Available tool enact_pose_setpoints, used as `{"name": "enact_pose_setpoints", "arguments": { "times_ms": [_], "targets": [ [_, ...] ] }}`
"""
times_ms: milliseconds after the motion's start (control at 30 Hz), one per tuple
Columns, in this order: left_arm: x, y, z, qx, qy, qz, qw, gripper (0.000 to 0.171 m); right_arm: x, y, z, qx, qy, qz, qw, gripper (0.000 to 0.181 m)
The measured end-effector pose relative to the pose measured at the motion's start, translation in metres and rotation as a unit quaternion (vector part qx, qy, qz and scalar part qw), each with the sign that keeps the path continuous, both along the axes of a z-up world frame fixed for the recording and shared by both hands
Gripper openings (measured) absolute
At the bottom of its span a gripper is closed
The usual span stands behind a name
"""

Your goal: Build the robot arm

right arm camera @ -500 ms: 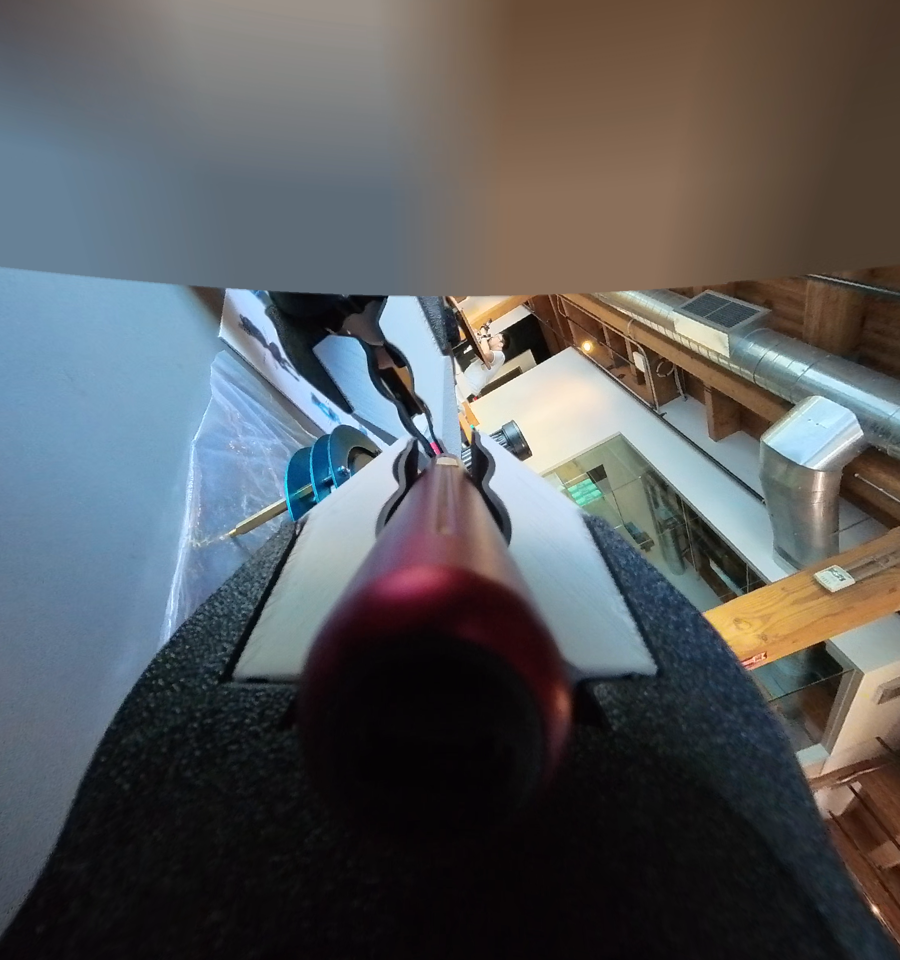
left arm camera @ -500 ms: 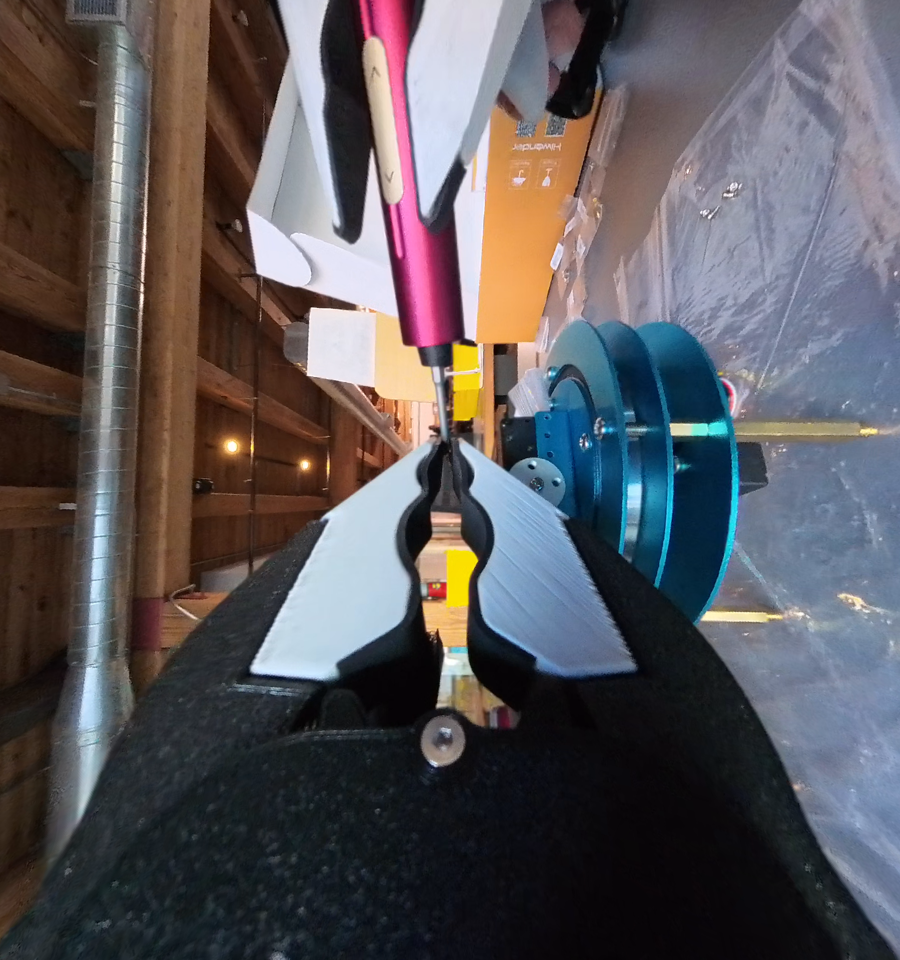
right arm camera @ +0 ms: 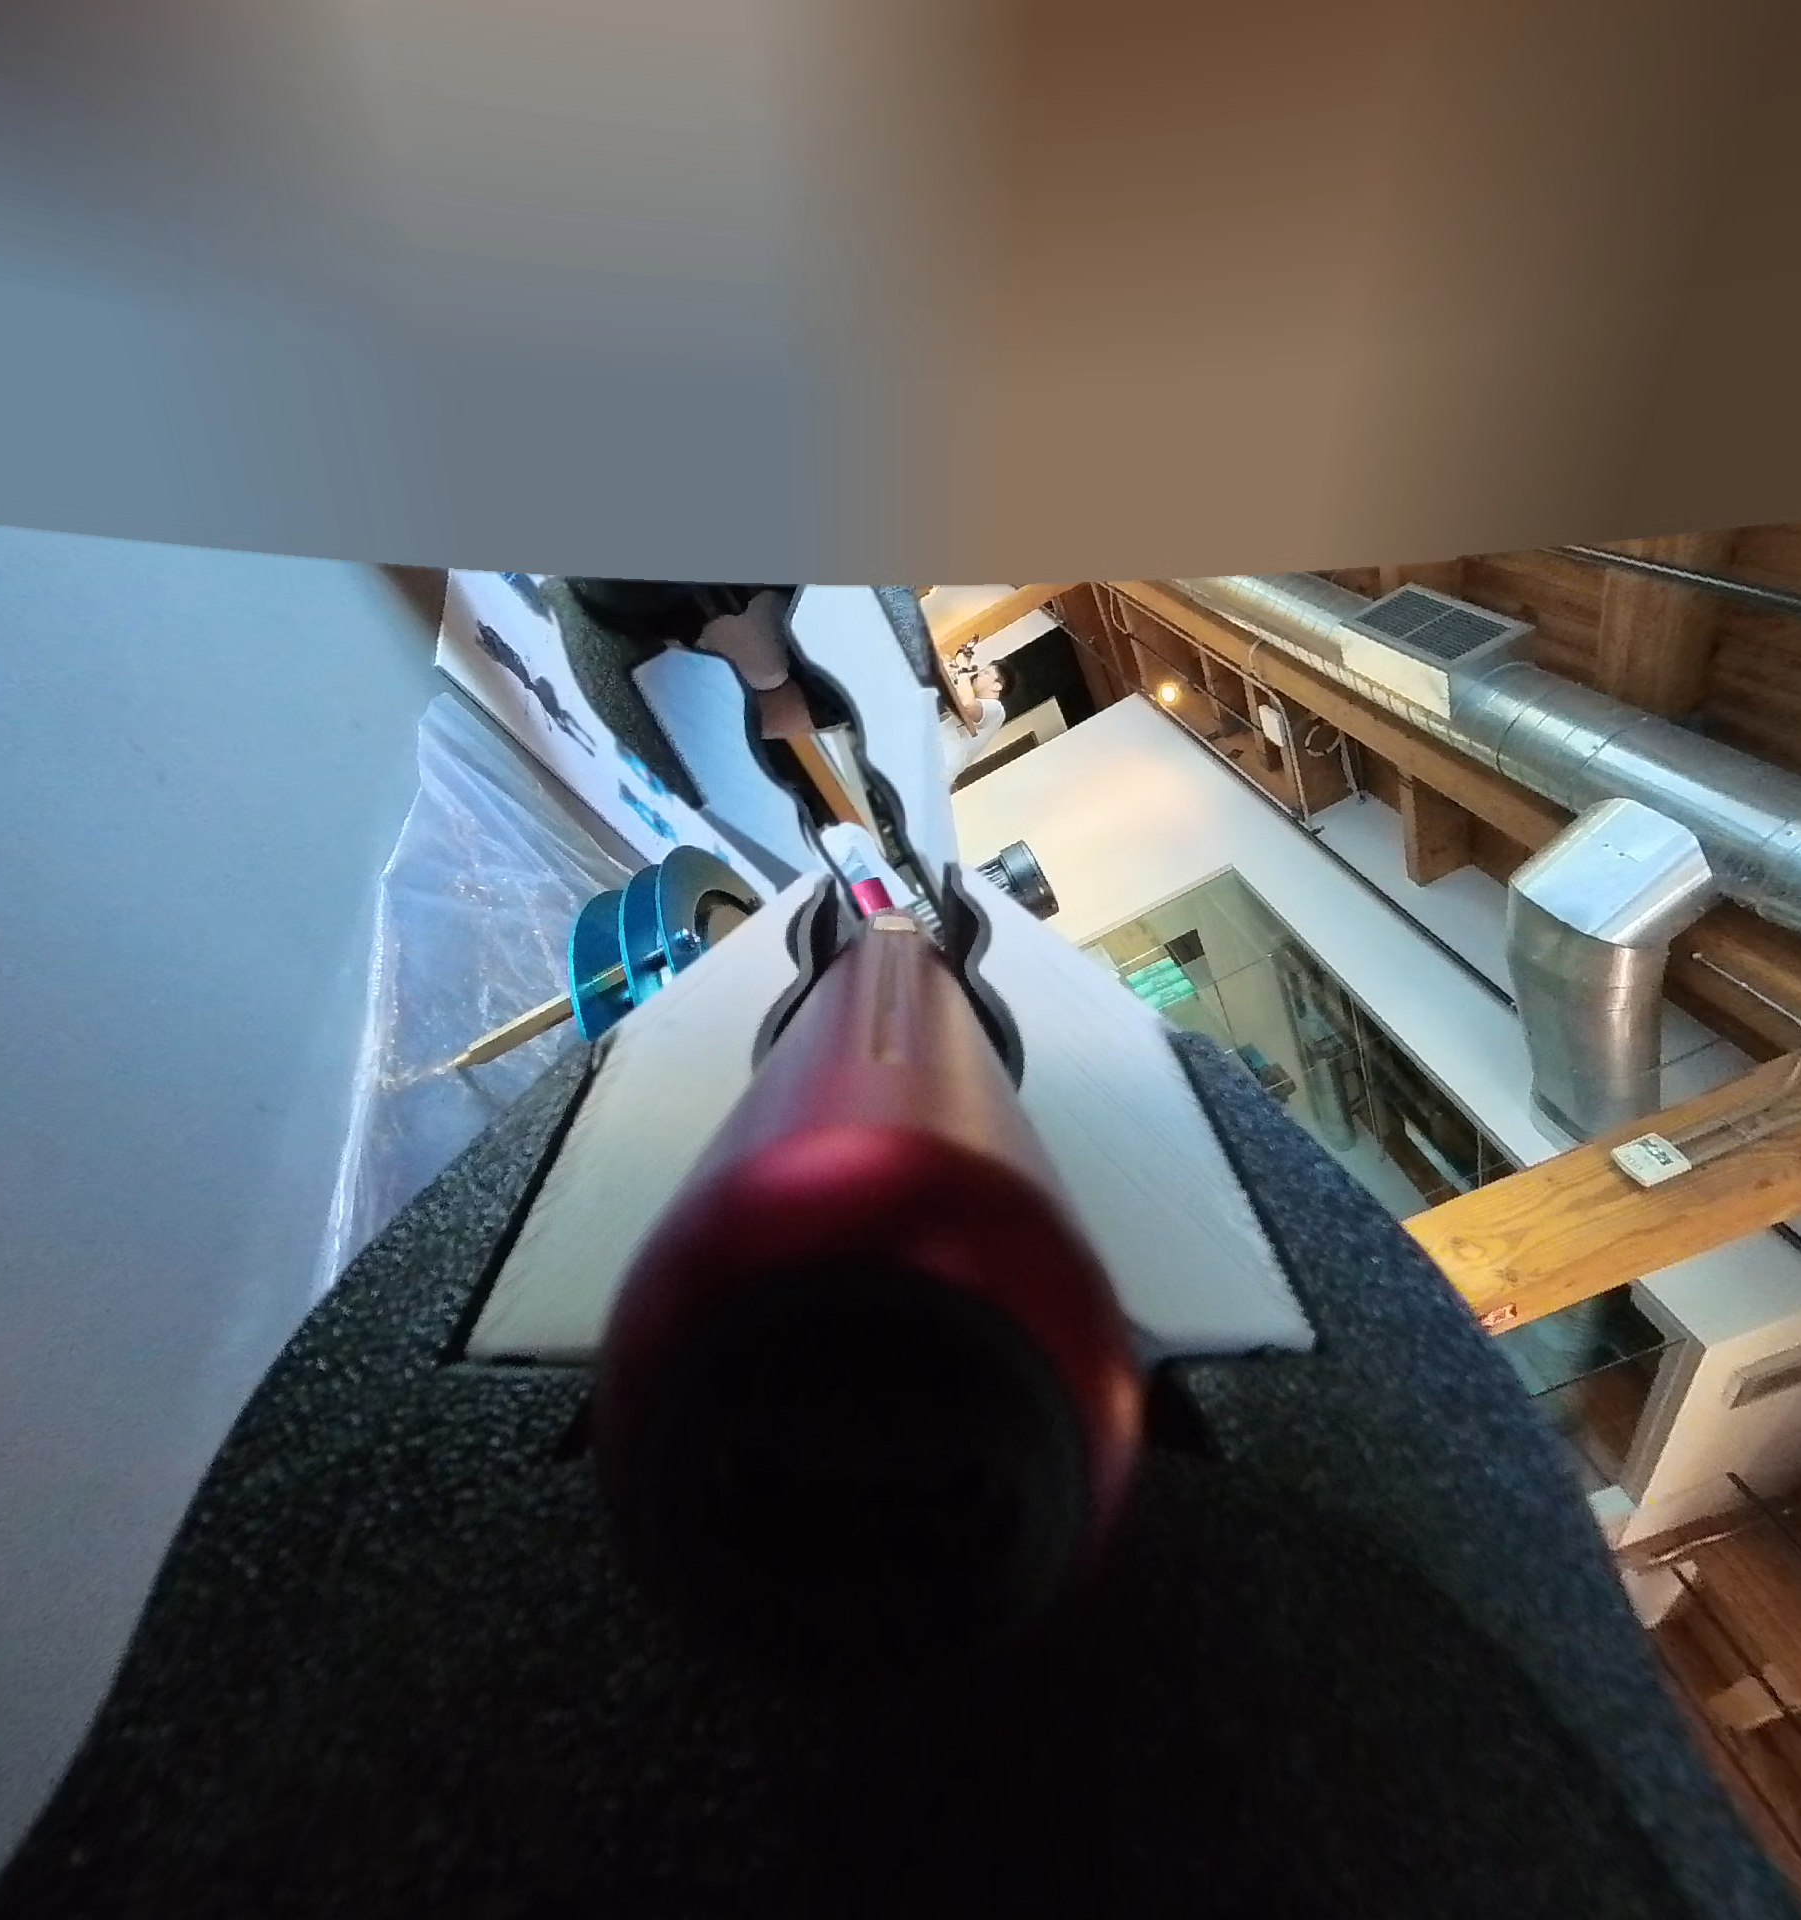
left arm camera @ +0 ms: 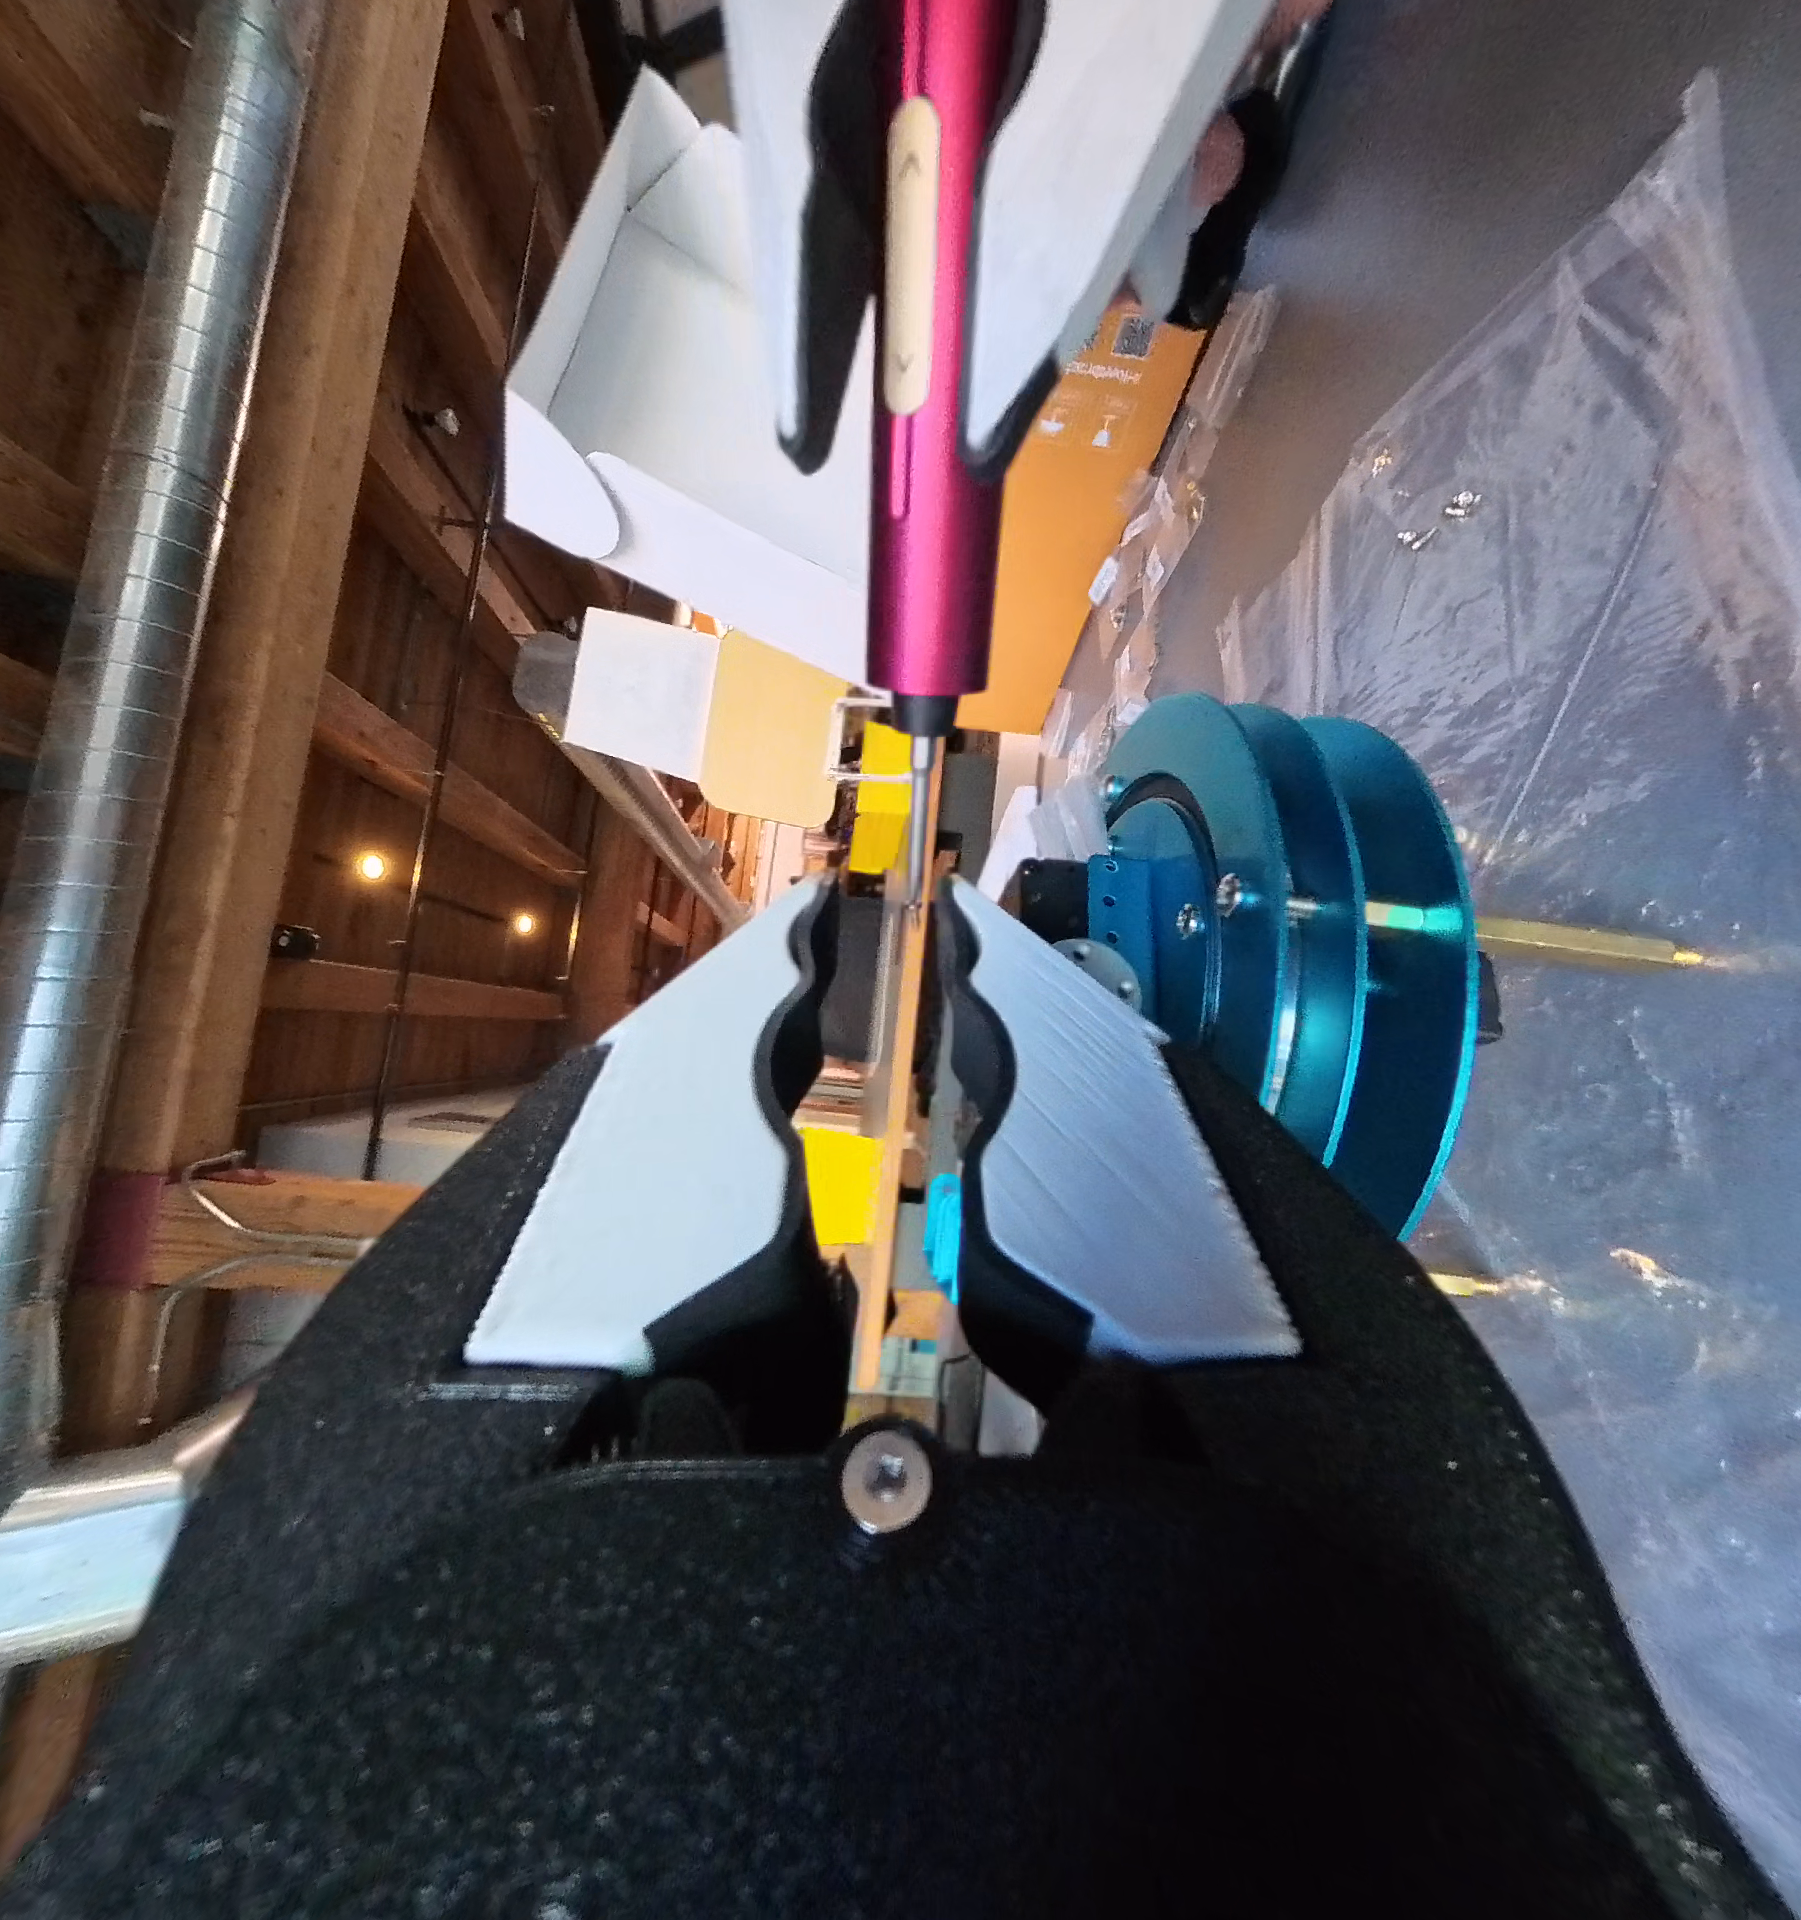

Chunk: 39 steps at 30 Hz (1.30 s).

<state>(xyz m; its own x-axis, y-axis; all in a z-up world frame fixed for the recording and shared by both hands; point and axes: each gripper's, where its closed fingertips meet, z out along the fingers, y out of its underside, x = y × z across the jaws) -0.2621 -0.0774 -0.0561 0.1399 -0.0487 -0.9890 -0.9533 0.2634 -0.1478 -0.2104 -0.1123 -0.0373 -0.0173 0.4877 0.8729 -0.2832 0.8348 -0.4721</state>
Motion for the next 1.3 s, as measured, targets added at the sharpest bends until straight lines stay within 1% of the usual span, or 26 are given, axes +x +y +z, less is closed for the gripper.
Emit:
{"name": "enact_pose_setpoints", "arguments": {
  "times_ms": [167, 267, 367, 400, 500, 533, 600, 633, 667, 700, 733, 767, 800, 867, 933, 1100, 1167, 1233, 1300],
  "targets": [
    [-0.009, -0.004, 0.009, -0.061, -0.096, -0.035, 0.993, 0.023, 0.001, 0.003, 0.001, -0.005, 0.007, -0.002, 1.000, 0.020],
    [-0.013, -0.007, 0.007, -0.119, -0.153, -0.059, 0.979, 0.024, 0.003, 0.003, 0.001, 0.014, 0.021, -0.008, 1.000, 0.020],
    [-0.022, -0.004, 0.014, -0.140, -0.215, -0.069, 0.964, 0.020, 0.003, 0.003, -0.010, 0.052, 0.027, -0.024, 0.998, 0.020],
    [-0.024, -0.002, 0.015, -0.158, -0.245, -0.074, 0.954, 0.021, 0.003, 0.001, -0.015, 0.066, 0.028, -0.028, 0.997, 0.020],
    [-0.033, 0.007, 0.004, -0.249, -0.337, -0.069, 0.906, 0.040, 0.008, -0.006, -0.024, 0.136, 0.049, -0.044, 0.989, 0.020],
    [-0.035, 0.010, 0.004, -0.259, -0.360, -0.071, 0.893, 0.040, 0.010, -0.009, -0.028, 0.148, 0.052, -0.047, 0.987, 0.019],
    [-0.033, 0.007, 0.008, -0.283, -0.403, -0.104, 0.864, 0.040, 0.014, -0.013, -0.032, 0.168, 0.052, -0.051, 0.983, 0.020],
    [-0.030, 0.003, 0.008, -0.308, -0.424, -0.120, 0.843, 0.047, 0.016, -0.015, -0.031, 0.175, 0.058, -0.053, 0.981, 0.020],
    [-0.026, -0.001, 0.006, -0.340, -0.441, -0.132, 0.820, 0.064, 0.017, -0.016, -0.032, 0.174, 0.054, -0.053, 0.982, 0.020],
    [-0.027, -0.001, 0.009, -0.347, -0.449, -0.132, 0.812, 0.067, 0.017, -0.016, -0.034, 0.172, 0.047, -0.051, 0.983, 0.020],
    [-0.028, -0.001, 0.015, -0.337, -0.455, -0.141, 0.812, 0.066, 0.016, -0.015, -0.037, 0.179, 0.044, -0.053, 0.981, 0.020],
    [-0.028, -0.005, 0.019, -0.330, -0.457, -0.151, 0.812, 0.062, 0.016, -0.016, -0.040, 0.187, 0.043, -0.052, 0.980, 0.020],
    [-0.029, -0.007, 0.021, -0.331, -0.458, -0.154, 0.810, 0.062, 0.015, -0.016, -0.041, 0.187, 0.041, -0.052, 0.980, 0.020],
    [-0.027, -0.011, 0.020, -0.353, -0.460, -0.157, 0.800, 0.070, 0.013, -0.018, -0.042, 0.176, 0.031, -0.048, 0.983, 0.020],
    [-0.027, -0.012, 0.018, -0.355, -0.455, -0.154, 0.802, 0.066, 0.011, -0.018, -0.043, 0.176, 0.031, -0.049, 0.983, 0.020],
    [-0.022, -0.008, -0.007, -0.393, -0.428, -0.126, 0.804, 0.067, 0.008, -0.018, -0.046, 0.165, 0.018, -0.050, 0.985, 0.020],
    [-0.020, -0.008, -0.016, -0.408, -0.423, -0.119, 0.800, 0.066, 0.007, -0.019, -0.048, 0.168, 0.014, -0.048, 0.984, 0.020],
    [-0.020, -0.007, -0.020, -0.417, -0.422, -0.112, 0.797, 0.067, 0.007, -0.021, -0.048, 0.170, 0.017, -0.047, 0.984, 0.020],
    [-0.020, -0.007, -0.019, -0.419, -0.424, -0.112, 0.795, 0.066, 0.005, -0.021, -0.049, 0.168, 0.011, -0.049, 0.984, 0.020]
  ]
}}
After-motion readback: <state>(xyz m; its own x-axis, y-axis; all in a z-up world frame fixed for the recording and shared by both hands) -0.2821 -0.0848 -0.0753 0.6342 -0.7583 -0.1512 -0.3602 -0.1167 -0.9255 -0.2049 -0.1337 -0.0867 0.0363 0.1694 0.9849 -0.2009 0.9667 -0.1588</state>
